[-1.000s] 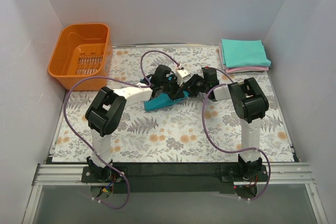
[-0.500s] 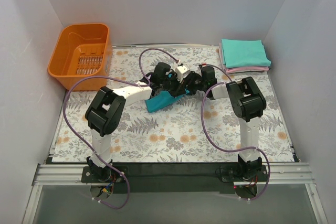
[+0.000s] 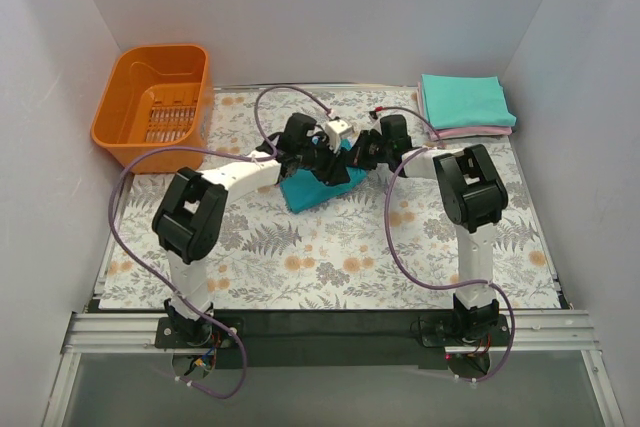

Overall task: Fold and stack the t-shirts
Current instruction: Neatly place the folded tshirt to the corner

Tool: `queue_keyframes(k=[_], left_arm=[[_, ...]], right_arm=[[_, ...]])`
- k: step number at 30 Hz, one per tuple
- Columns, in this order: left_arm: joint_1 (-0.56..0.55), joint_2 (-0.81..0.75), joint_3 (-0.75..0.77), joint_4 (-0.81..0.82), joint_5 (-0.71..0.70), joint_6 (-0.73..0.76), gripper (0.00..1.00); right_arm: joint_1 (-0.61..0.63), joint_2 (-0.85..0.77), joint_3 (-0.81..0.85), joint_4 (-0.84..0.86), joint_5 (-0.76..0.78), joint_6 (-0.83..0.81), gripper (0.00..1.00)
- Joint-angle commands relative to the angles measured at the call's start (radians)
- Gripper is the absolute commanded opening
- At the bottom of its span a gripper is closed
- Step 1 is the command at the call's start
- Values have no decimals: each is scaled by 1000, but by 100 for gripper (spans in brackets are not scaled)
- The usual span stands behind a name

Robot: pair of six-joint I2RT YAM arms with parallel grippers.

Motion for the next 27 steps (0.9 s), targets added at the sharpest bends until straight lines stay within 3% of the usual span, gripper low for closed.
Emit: queue_keyframes(k=[1, 4, 7, 8, 20, 27], left_arm=[[96, -170, 22, -84, 37, -75, 41], [156, -185, 65, -190, 5, -77, 57], [196, -195, 75, -244, -26, -68, 60], [208, -198, 74, -260, -32, -62, 71], [217, -222, 17, -227, -56, -66, 71], [219, -228, -6, -210, -61, -65, 71]], right_arm=[[-17, -109, 97, -167, 81, -311, 1], [-37, -120, 174, -284, 141, -486, 1], [-56, -126, 218, -338, 201, -639, 1], [-59, -126, 252, -375, 211, -670, 1], [-186, -68, 488, -491, 274, -1001, 1], [-267, 3, 680, -582, 277, -1060, 1]])
